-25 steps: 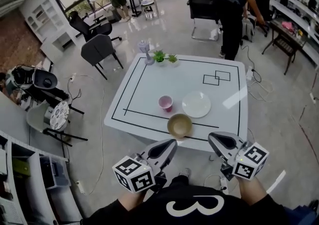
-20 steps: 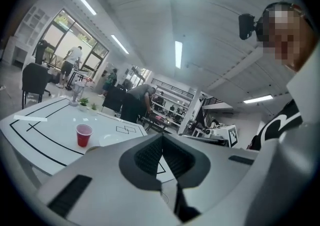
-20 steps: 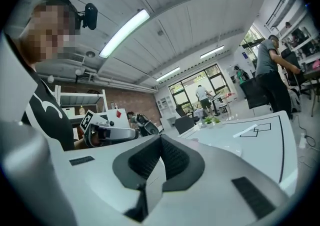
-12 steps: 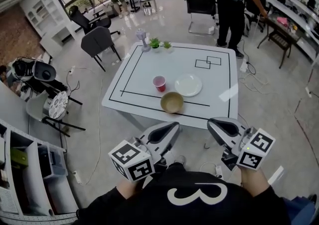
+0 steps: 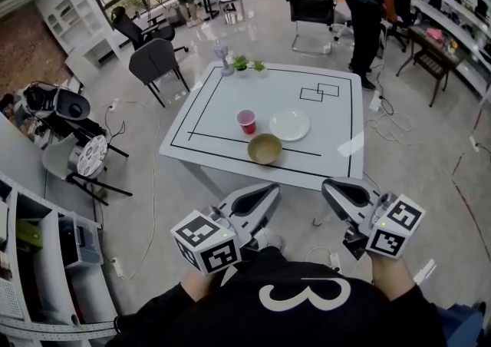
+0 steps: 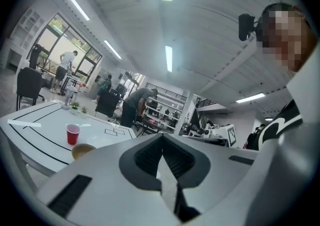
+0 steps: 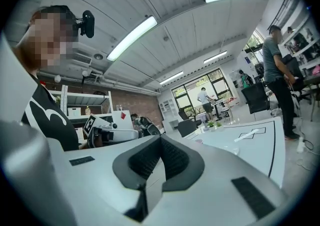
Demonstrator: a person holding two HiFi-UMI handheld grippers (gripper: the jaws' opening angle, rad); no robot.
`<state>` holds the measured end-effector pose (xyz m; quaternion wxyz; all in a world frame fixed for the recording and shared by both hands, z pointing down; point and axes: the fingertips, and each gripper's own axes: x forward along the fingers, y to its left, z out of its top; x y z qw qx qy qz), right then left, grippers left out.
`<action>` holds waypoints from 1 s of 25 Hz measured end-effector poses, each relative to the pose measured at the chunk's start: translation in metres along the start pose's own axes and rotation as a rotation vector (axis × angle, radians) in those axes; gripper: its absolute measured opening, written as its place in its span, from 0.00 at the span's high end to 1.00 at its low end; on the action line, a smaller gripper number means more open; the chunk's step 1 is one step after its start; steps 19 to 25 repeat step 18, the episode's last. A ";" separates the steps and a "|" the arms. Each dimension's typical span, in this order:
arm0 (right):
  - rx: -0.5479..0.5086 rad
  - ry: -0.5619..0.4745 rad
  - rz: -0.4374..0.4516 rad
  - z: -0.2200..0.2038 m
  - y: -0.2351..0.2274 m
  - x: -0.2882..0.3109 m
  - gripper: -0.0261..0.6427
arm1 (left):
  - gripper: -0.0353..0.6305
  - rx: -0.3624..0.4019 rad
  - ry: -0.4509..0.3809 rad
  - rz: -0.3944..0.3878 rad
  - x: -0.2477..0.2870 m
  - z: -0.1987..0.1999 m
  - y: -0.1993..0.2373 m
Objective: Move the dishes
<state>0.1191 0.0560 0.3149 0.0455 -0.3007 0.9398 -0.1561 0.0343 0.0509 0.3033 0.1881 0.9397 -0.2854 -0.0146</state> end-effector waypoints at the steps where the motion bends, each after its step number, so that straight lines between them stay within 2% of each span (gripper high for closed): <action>1: 0.001 0.004 0.000 -0.001 0.000 -0.001 0.95 | 0.94 -0.001 0.000 0.001 0.000 -0.001 -0.001; 25: -0.040 0.026 0.008 -0.009 0.006 -0.003 0.95 | 0.94 0.028 0.017 0.021 -0.005 -0.013 -0.001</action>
